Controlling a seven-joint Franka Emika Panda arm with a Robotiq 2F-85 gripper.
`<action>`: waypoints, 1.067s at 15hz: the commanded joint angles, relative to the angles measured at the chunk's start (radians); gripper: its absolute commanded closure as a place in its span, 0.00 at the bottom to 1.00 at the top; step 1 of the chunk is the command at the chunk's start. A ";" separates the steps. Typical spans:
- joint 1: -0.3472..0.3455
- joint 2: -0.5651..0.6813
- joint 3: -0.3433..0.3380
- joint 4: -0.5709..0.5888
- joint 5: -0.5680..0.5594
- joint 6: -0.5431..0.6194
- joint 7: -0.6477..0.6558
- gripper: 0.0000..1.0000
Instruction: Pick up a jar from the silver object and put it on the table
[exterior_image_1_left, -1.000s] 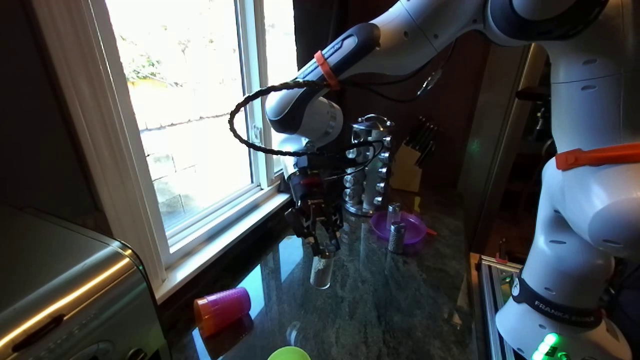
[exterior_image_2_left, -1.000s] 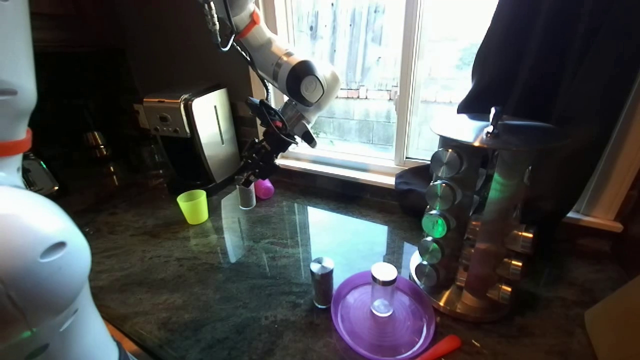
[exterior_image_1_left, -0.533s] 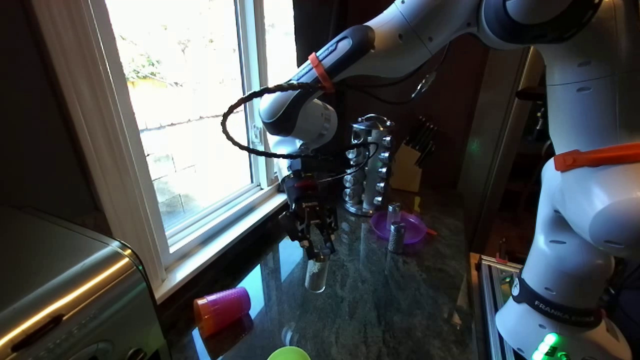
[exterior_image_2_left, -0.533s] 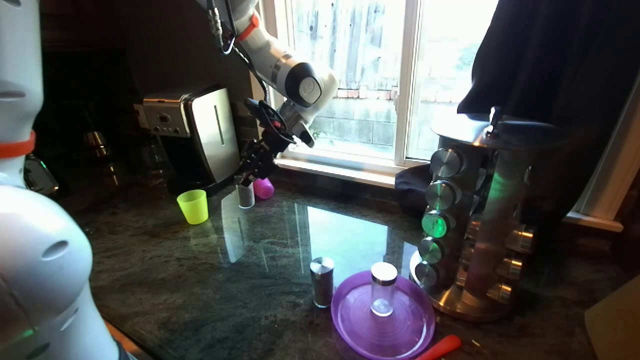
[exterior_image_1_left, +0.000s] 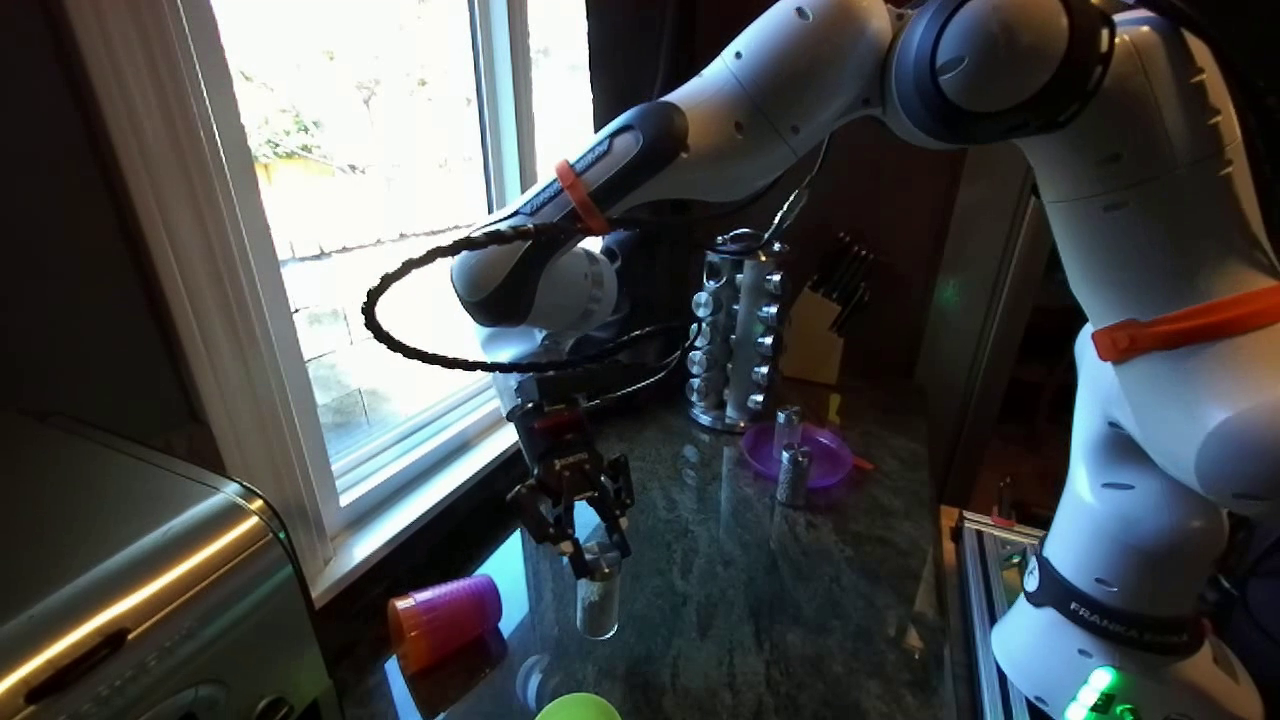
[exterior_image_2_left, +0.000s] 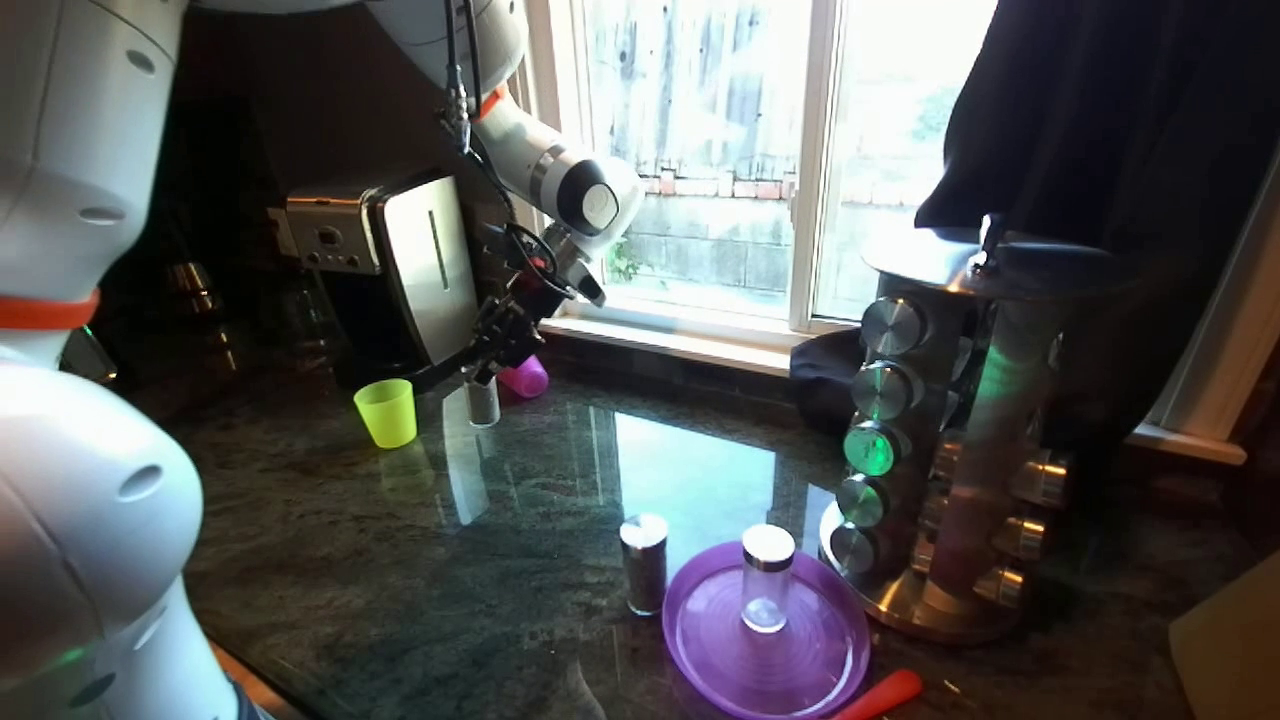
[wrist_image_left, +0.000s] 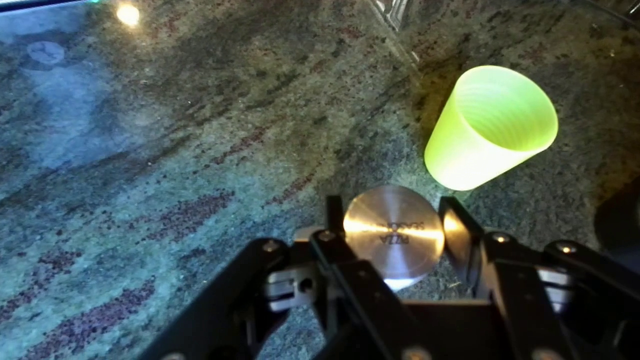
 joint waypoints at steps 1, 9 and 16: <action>0.019 0.093 0.004 0.113 -0.033 -0.035 0.043 0.75; 0.055 0.179 0.005 0.215 -0.100 -0.037 0.051 0.75; 0.094 0.124 0.000 0.226 -0.175 -0.127 0.091 0.00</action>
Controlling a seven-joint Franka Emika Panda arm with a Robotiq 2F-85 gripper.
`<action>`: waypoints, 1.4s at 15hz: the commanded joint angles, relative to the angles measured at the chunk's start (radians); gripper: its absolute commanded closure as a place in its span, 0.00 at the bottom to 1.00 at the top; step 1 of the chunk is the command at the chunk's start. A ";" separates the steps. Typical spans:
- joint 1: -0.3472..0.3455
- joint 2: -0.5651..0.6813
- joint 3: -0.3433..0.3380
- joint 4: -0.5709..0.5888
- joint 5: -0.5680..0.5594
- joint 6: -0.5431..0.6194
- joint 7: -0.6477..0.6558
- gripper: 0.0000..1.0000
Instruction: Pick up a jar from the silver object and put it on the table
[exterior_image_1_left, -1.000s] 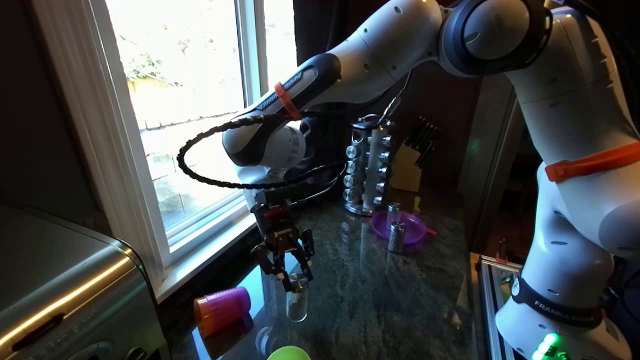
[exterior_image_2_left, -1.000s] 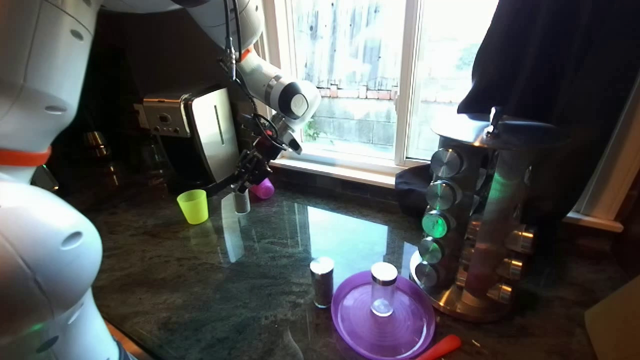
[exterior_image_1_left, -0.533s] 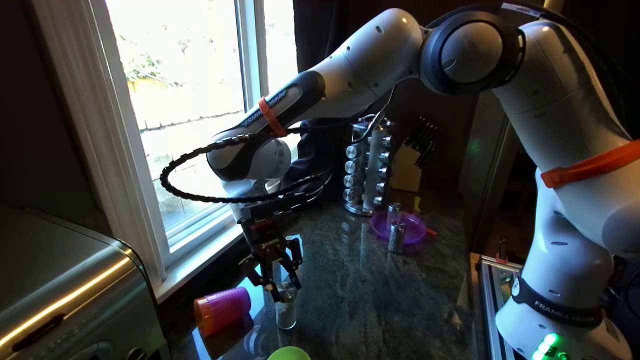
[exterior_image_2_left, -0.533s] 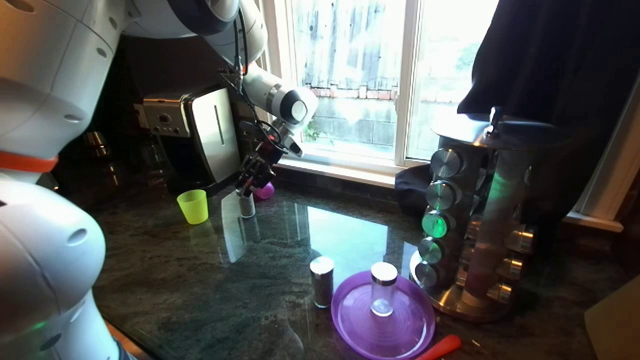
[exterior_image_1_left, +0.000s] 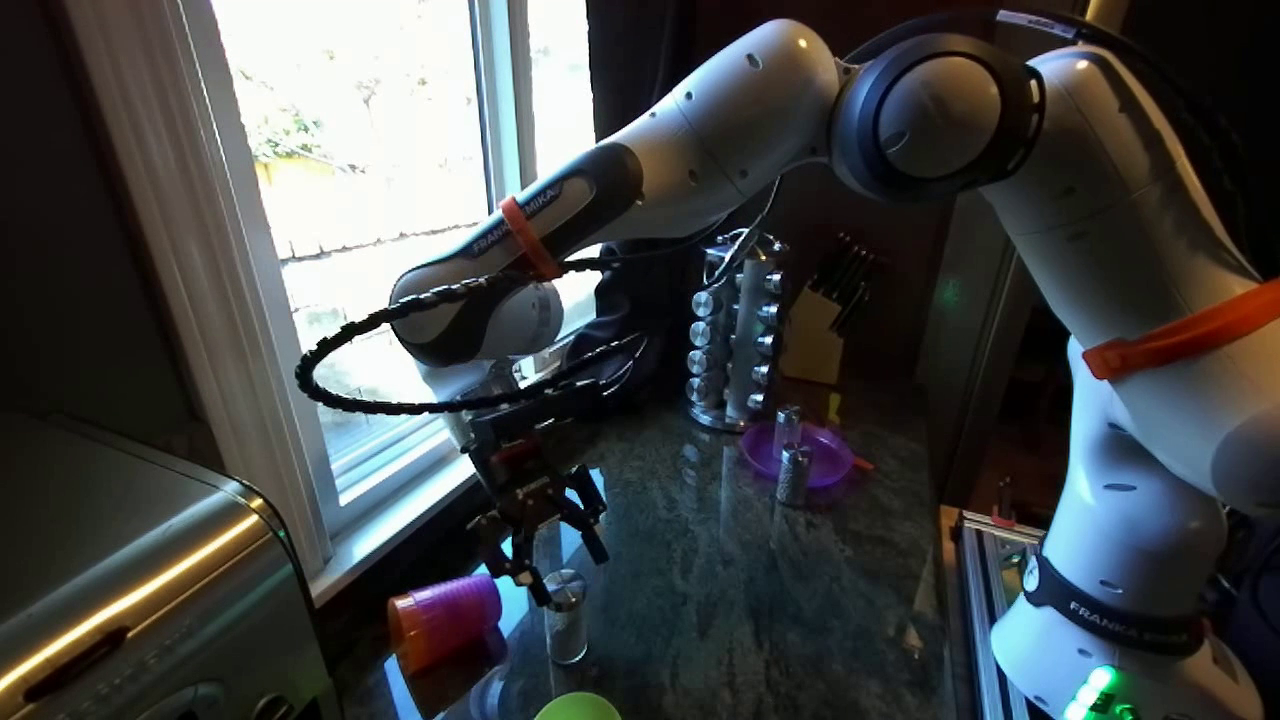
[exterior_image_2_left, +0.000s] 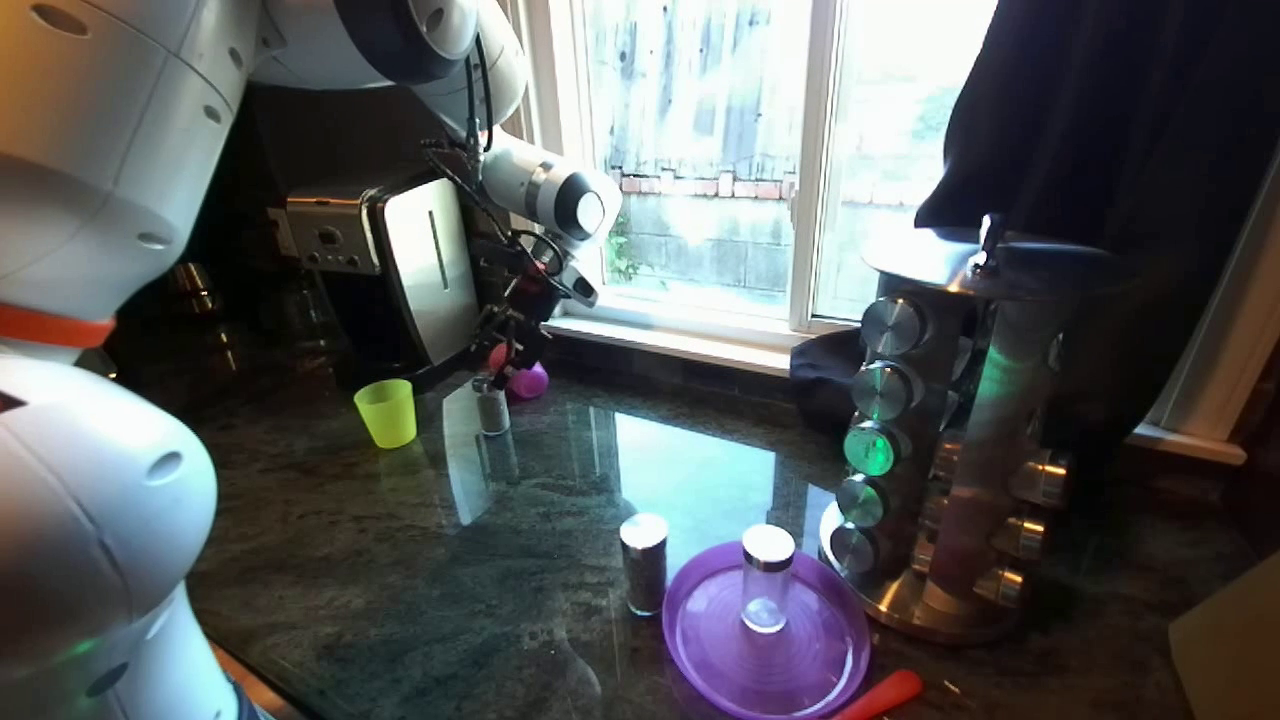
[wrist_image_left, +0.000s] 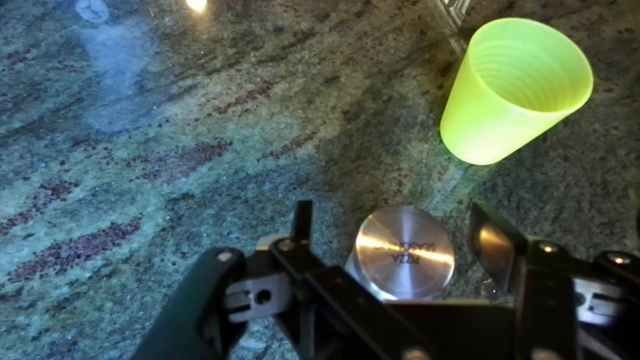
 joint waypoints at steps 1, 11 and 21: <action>0.036 -0.061 -0.014 -0.004 -0.074 -0.054 0.079 0.00; 0.136 -0.565 0.027 -0.317 -0.354 -0.006 0.478 0.00; 0.087 -0.947 0.215 -0.513 -0.574 -0.044 0.492 0.00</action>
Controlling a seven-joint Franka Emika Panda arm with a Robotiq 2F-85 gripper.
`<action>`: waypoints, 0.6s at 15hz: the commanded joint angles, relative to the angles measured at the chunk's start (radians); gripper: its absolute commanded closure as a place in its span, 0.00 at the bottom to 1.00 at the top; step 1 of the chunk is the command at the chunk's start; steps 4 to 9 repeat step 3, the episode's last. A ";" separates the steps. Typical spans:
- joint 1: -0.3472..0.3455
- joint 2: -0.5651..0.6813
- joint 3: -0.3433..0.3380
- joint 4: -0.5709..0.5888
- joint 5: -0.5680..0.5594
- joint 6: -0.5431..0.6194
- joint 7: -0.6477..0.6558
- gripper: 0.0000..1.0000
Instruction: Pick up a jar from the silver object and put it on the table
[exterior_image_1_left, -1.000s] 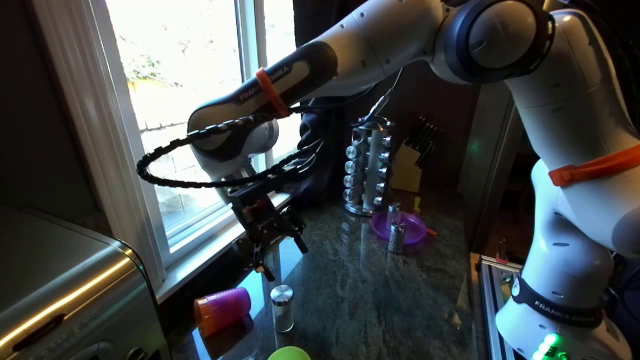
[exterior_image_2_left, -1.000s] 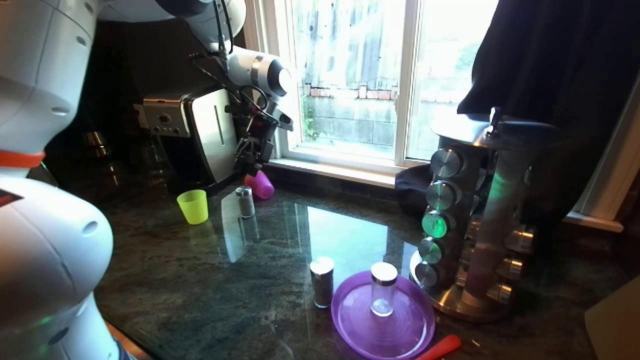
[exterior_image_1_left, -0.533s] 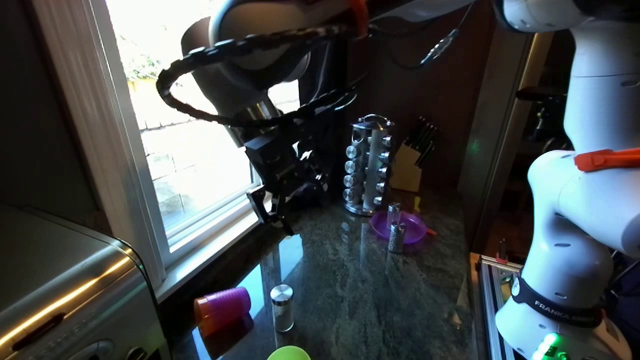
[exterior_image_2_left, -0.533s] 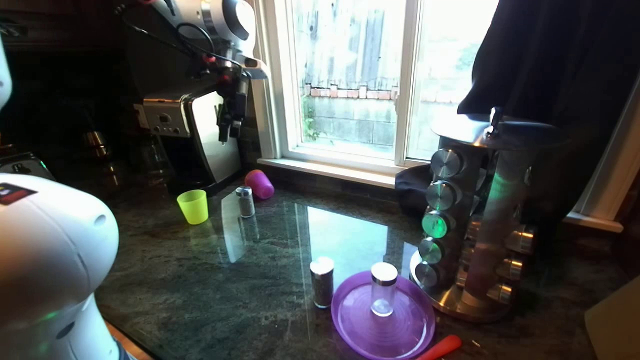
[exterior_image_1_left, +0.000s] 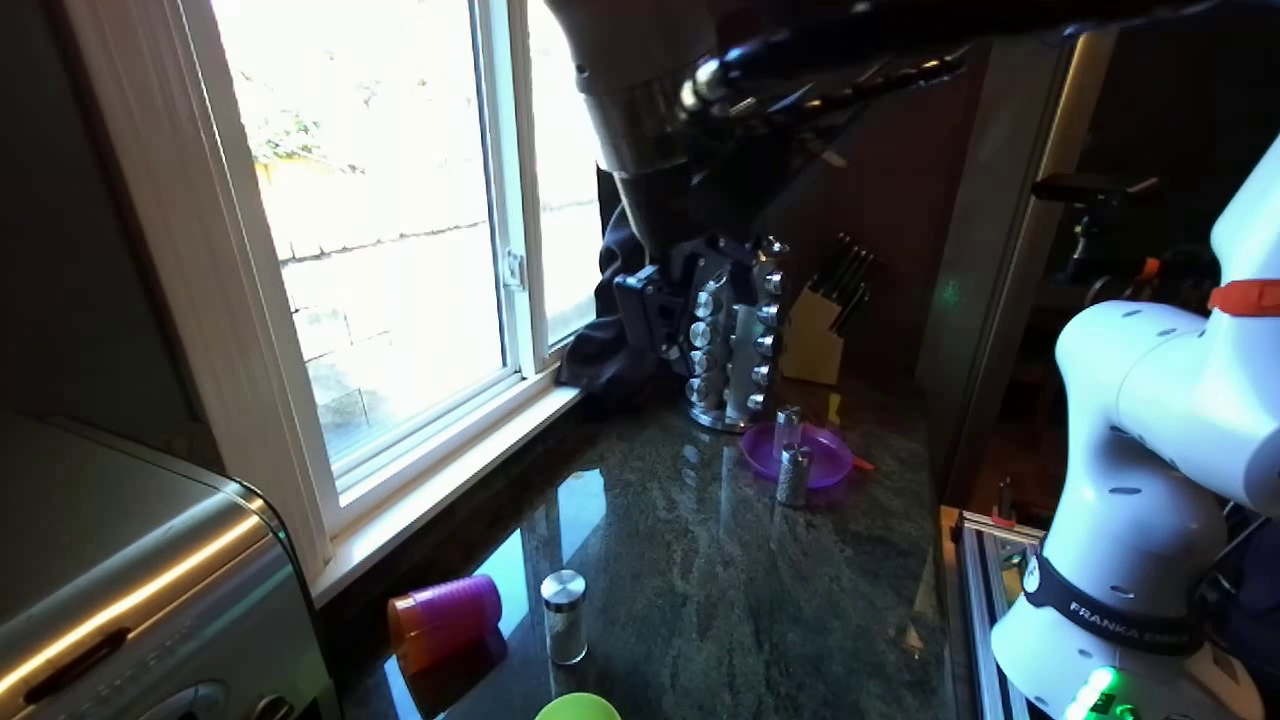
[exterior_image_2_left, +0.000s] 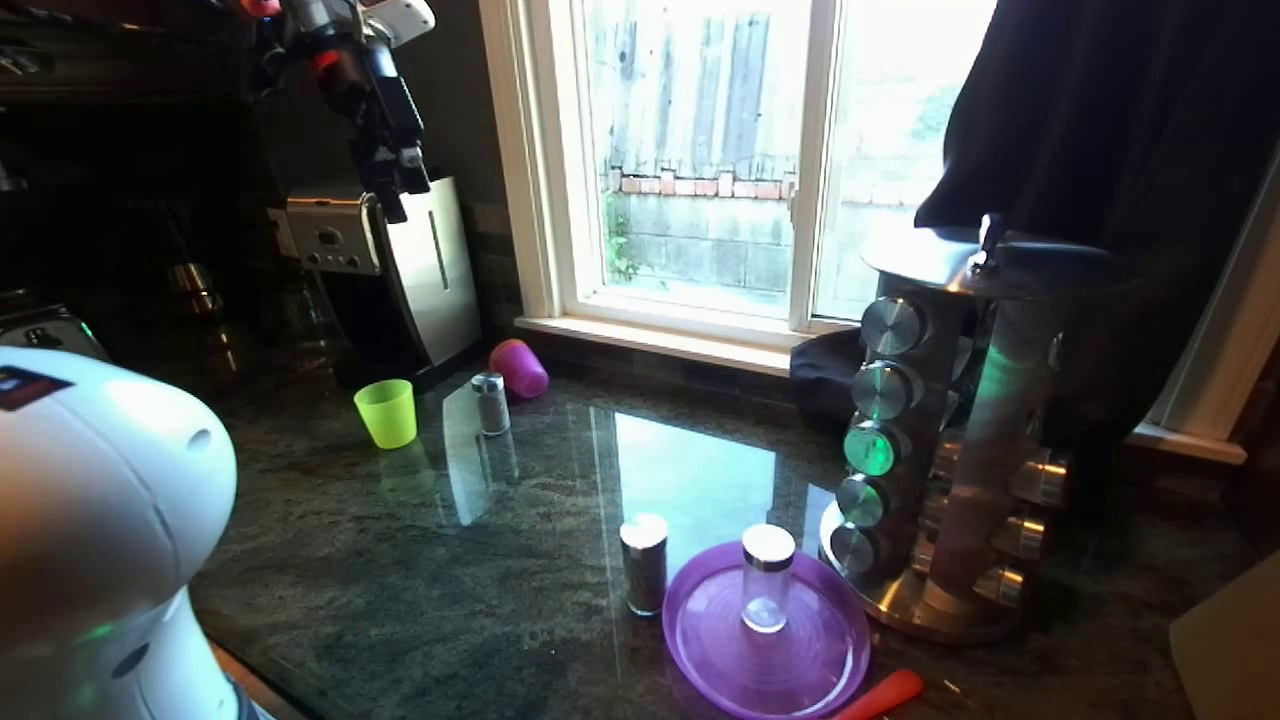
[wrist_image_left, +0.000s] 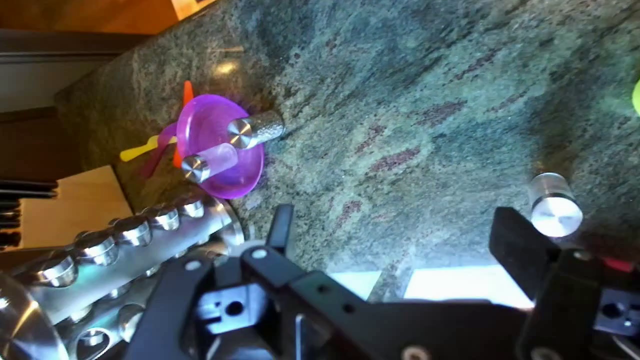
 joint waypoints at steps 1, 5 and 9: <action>-0.044 -0.040 0.043 -0.024 0.004 0.002 -0.015 0.00; -0.047 -0.078 0.045 -0.054 0.001 0.007 -0.022 0.00; -0.047 -0.078 0.045 -0.054 0.001 0.007 -0.022 0.00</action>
